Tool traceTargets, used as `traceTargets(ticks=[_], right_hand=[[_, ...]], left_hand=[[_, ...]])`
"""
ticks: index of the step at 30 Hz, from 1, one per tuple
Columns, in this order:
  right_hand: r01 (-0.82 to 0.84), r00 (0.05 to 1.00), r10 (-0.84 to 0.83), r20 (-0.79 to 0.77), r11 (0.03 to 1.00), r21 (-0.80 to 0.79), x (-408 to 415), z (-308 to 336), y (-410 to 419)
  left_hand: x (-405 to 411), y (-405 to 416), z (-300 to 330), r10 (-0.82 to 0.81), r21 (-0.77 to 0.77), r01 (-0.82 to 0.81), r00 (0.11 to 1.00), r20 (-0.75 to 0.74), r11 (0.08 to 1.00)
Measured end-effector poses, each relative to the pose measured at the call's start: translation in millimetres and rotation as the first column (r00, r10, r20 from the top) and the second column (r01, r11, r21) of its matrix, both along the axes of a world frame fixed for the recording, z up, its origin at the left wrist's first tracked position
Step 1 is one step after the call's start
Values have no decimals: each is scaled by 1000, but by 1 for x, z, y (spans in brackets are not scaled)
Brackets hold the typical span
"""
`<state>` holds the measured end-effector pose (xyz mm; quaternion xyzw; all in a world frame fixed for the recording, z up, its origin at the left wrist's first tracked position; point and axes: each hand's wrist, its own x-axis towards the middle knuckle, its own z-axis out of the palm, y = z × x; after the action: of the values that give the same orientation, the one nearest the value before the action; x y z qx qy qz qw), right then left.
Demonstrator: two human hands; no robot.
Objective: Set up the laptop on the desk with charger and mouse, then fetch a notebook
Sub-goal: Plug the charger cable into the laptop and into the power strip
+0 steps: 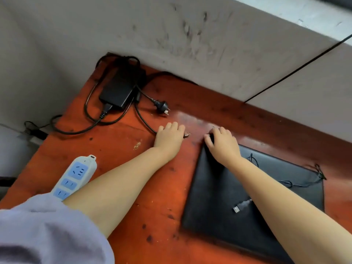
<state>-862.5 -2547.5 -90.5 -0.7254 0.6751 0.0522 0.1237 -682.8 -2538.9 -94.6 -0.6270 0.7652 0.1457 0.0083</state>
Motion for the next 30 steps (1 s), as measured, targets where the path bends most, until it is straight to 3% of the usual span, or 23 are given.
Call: traceTargets(ticks=[3, 6, 9, 13, 22, 25, 30], right_hand=[[46, 989, -63, 132, 991, 123, -5, -1, -13], [78, 972, -115, 204, 980, 183, -7, -1, -25], [76, 981, -88, 171, 994, 72, -4, -2, -24], [32, 992, -28, 121, 999, -30, 8, -4, -15], [-3, 967, -5, 253, 999, 34, 14, 2, -9], [32, 951, -34, 306, 999, 13, 14, 7, -14], [61, 926, -59, 374, 998, 7, 6, 18, -19]], left_hand=[[-4, -6, -3, -16, 33, 17, 999, -30, 999], [0, -9, 2, 6, 121, 23, 973, -229, 992], [6, -8, 9, 27, 190, 55, 915, -402, 980], [9, -4, 12, -39, 207, 160, 870, -492, 965], [28, 15, 16, -164, 256, 285, 899, -407, 924], [24, 14, 18, -196, 220, 276, 924, -328, 936], [16, 4, 26, -245, 157, 314, 905, -348, 936]])
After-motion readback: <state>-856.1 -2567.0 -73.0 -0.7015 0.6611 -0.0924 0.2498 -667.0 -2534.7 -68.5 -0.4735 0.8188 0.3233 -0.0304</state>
